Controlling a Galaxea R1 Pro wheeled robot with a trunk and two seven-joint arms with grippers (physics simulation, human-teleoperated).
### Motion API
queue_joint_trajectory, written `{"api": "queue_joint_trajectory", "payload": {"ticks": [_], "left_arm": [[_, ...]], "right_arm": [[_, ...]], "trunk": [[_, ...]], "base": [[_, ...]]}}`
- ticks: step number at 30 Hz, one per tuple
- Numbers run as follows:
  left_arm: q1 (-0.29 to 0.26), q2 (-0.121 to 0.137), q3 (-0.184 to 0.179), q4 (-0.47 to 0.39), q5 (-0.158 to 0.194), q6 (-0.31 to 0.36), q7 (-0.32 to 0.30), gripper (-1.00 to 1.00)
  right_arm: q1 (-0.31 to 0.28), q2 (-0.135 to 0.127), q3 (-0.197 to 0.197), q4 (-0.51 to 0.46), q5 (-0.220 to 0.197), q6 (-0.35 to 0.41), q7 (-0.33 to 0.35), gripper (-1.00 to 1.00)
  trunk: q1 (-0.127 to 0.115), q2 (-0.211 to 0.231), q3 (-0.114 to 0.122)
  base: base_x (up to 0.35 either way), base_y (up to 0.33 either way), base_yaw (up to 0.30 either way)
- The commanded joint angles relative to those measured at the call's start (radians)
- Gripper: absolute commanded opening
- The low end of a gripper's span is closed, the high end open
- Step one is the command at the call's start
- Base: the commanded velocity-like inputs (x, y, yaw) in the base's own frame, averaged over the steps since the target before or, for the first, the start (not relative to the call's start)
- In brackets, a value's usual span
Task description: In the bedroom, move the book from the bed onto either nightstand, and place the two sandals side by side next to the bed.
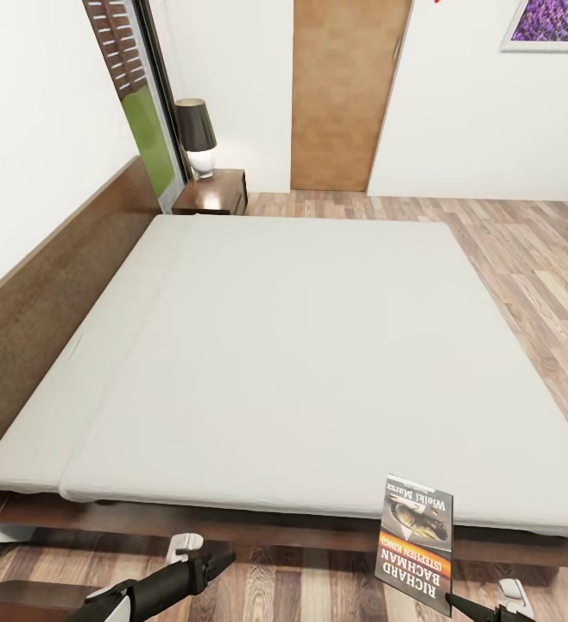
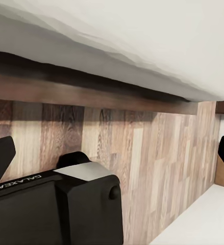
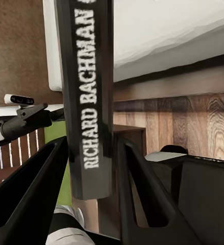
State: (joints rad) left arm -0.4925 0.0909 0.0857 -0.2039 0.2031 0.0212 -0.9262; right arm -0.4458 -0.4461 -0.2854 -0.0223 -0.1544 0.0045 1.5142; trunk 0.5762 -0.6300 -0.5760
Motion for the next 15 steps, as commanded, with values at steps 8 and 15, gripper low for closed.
{"api": "queue_joint_trajectory", "payload": {"ticks": [8,15], "left_arm": [[0.0,0.0,0.008,0.001,-0.004,0.002,-0.005,1.0],[0.0,0.0,0.008,0.001,-0.004,0.002,-0.005,1.0]], "right_arm": [[-0.001,0.001,0.003,0.001,-0.005,-0.001,0.0,-1.0],[-0.001,0.001,0.003,0.001,-0.005,-0.001,-0.002,-1.0]], "trunk": [[0.0,-0.001,0.003],[0.0,-0.001,0.014]], "base": [[0.0,0.0,0.0],[0.0,0.0,0.0]]}}
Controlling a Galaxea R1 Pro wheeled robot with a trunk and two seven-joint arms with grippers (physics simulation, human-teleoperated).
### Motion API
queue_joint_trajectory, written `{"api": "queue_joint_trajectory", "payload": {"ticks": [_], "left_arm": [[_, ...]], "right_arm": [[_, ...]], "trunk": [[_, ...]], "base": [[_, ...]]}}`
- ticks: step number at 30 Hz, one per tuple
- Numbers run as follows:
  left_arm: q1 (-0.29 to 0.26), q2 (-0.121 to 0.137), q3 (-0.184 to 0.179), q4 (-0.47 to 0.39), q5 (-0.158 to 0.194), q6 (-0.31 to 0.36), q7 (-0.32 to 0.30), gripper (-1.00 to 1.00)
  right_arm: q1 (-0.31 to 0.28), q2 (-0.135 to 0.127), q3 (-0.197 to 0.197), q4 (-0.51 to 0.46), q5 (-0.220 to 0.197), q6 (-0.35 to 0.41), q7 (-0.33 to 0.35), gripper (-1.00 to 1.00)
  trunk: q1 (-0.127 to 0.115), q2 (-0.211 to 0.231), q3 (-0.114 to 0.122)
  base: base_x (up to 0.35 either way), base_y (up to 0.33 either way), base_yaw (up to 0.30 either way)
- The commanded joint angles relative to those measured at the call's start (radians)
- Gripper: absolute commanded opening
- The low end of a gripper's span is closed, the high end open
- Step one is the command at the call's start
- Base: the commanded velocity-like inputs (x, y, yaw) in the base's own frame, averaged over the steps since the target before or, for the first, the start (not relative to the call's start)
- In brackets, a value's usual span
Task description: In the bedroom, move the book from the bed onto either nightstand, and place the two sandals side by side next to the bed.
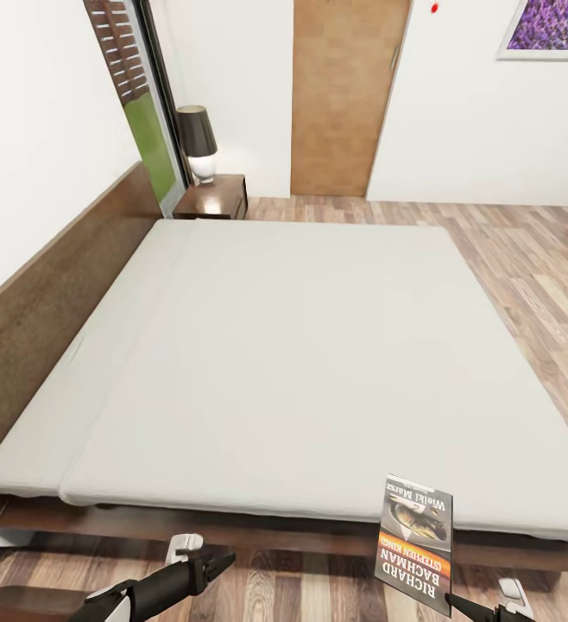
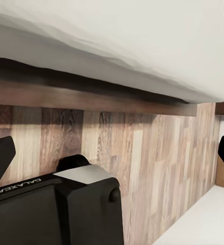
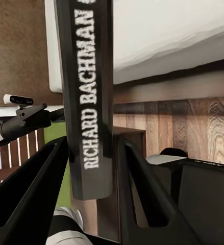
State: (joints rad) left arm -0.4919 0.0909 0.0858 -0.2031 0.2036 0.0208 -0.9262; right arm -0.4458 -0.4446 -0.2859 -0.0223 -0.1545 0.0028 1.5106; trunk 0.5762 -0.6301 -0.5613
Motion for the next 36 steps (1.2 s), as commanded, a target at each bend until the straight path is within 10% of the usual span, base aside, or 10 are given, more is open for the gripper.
{"api": "queue_joint_trajectory", "payload": {"ticks": [1,36], "left_arm": [[-0.001,0.0,0.008,0.001,-0.005,0.002,-0.005,1.0],[-0.001,0.0,0.008,0.015,-0.006,-0.001,-0.001,1.0]], "right_arm": [[-0.001,0.0,0.004,0.001,-0.005,0.0,0.002,-1.0],[-0.001,0.003,0.004,0.001,-0.005,-0.003,-0.001,-1.0]], "trunk": [[0.0,-0.001,0.001],[0.0,-0.001,0.041]], "base": [[0.0,0.0,0.0],[0.0,0.0,0.0]]}}
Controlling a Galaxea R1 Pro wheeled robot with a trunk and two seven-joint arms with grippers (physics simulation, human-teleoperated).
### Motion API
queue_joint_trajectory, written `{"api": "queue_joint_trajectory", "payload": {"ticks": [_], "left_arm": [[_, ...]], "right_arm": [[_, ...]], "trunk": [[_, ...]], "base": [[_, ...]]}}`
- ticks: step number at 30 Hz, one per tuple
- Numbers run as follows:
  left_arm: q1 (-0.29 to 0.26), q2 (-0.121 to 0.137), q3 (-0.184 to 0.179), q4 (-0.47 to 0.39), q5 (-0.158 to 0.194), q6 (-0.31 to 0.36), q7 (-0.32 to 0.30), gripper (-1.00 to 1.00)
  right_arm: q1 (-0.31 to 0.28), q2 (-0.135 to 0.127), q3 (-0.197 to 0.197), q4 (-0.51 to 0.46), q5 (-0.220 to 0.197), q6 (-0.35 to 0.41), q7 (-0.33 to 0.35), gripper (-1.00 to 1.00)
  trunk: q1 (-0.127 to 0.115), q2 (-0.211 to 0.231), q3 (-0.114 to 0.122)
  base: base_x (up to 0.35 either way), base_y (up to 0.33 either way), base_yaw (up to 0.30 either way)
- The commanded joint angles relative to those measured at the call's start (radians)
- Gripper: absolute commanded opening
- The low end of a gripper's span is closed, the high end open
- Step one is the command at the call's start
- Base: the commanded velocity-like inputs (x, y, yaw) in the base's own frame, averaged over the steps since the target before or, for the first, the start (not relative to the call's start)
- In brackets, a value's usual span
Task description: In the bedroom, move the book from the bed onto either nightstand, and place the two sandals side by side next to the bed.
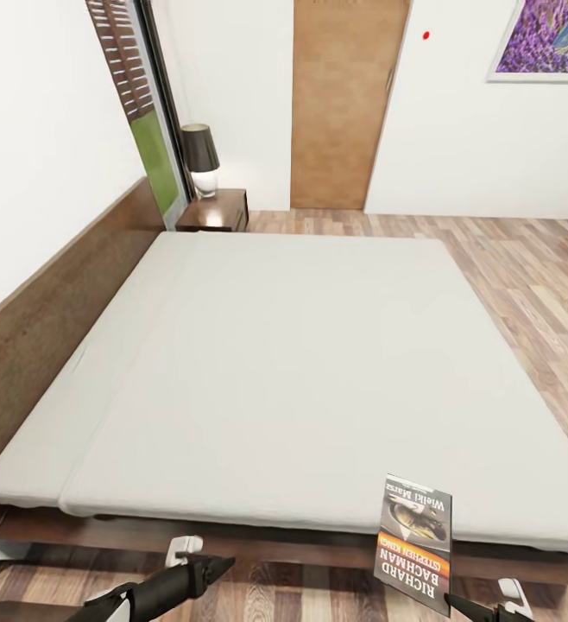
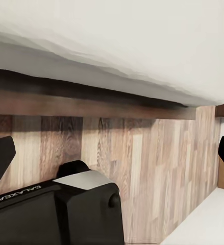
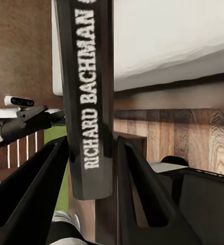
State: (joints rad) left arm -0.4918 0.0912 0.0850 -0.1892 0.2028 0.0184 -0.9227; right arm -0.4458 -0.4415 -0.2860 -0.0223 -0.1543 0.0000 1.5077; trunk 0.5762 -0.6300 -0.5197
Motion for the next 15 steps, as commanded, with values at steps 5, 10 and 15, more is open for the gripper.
{"api": "queue_joint_trajectory", "payload": {"ticks": [5,10,15], "left_arm": [[-0.001,0.004,0.009,0.058,-0.006,-0.046,-0.003,1.0],[-0.001,0.008,0.007,0.133,-0.009,-0.146,0.045,1.0],[-0.001,0.033,0.007,0.139,-0.011,-0.165,0.119,1.0]], "right_arm": [[-0.001,0.002,0.004,0.001,-0.005,-0.003,0.001,-1.0],[-0.001,0.003,0.004,0.001,-0.005,-0.018,-0.043,-1.0],[-0.001,0.003,0.004,0.001,-0.005,-0.02,-0.067,-1.0]], "trunk": [[0.0,-0.001,0.007],[0.0,-0.001,0.015],[0.0,-0.001,0.024]], "base": [[0.0,0.0,0.0],[0.0,0.0,0.0],[0.0,0.0,0.0]]}}
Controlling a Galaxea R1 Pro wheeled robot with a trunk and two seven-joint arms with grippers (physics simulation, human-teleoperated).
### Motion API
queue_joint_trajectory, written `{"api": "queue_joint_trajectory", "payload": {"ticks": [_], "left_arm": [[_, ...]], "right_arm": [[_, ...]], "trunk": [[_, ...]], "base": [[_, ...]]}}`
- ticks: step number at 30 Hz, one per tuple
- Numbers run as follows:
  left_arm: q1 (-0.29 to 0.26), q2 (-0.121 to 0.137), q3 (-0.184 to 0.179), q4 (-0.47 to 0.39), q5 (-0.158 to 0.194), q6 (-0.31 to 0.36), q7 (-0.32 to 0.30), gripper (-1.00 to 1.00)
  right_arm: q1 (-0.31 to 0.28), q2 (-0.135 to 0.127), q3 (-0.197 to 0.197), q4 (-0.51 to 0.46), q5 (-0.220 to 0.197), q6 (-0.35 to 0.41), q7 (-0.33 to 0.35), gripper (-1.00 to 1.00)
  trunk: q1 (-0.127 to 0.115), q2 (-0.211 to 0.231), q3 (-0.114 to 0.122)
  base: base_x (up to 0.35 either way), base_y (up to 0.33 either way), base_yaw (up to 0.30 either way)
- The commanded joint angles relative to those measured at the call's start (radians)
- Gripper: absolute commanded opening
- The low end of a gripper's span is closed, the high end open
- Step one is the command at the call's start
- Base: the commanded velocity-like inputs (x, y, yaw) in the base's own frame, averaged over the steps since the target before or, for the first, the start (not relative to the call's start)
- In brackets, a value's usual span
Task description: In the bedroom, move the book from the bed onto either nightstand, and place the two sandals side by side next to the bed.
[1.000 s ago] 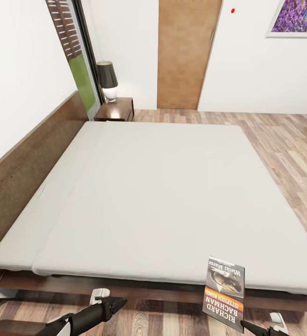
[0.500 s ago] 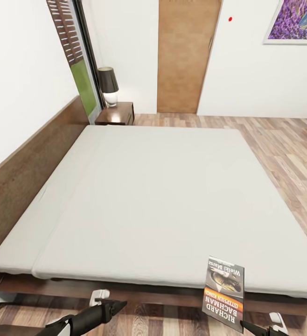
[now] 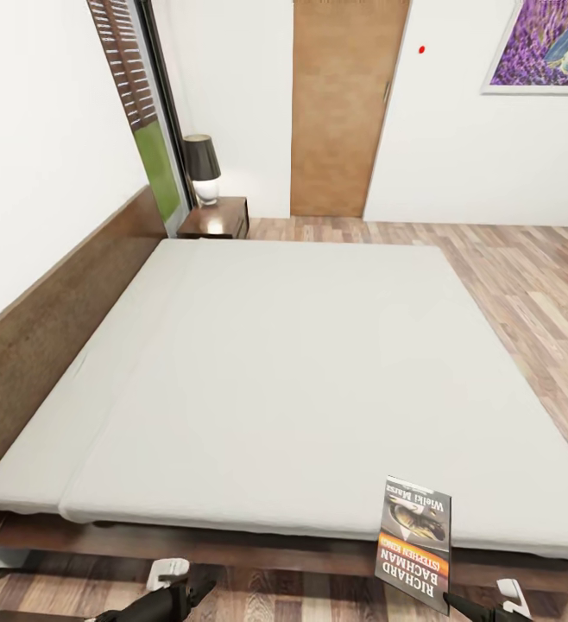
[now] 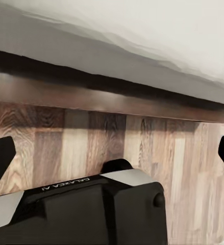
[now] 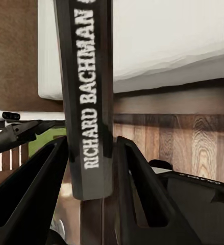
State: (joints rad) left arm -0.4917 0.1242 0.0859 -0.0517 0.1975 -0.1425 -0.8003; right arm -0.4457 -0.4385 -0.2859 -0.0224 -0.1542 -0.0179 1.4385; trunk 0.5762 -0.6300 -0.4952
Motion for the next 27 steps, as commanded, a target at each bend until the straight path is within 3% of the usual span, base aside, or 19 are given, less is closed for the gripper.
{"api": "queue_joint_trajectory", "payload": {"ticks": [1,3,8,27], "left_arm": [[-0.001,0.007,0.007,0.001,-0.006,-0.004,-0.001,1.0],[-0.001,0.038,0.007,0.0,-0.006,-0.006,0.002,1.0],[-0.001,0.069,0.008,0.0,-0.003,-0.007,0.001,1.0],[-0.001,0.067,0.008,0.001,0.001,-0.007,0.001,1.0]], "right_arm": [[-0.001,0.0,0.004,0.001,-0.005,-0.002,0.001,-1.0],[-0.001,0.0,0.004,0.001,-0.005,-0.002,0.0,-1.0],[-0.001,0.0,0.004,0.001,-0.005,-0.002,-0.001,-1.0],[-0.001,0.001,0.004,0.001,-0.005,-0.002,-0.003,-1.0]], "trunk": [[0.0,-0.001,0.001],[0.0,-0.001,0.004],[0.0,-0.001,0.012],[0.0,-0.001,0.043]], "base": [[0.0,0.0,0.0],[0.0,0.0,0.0],[0.0,0.0,0.0],[0.0,0.0,0.0]]}}
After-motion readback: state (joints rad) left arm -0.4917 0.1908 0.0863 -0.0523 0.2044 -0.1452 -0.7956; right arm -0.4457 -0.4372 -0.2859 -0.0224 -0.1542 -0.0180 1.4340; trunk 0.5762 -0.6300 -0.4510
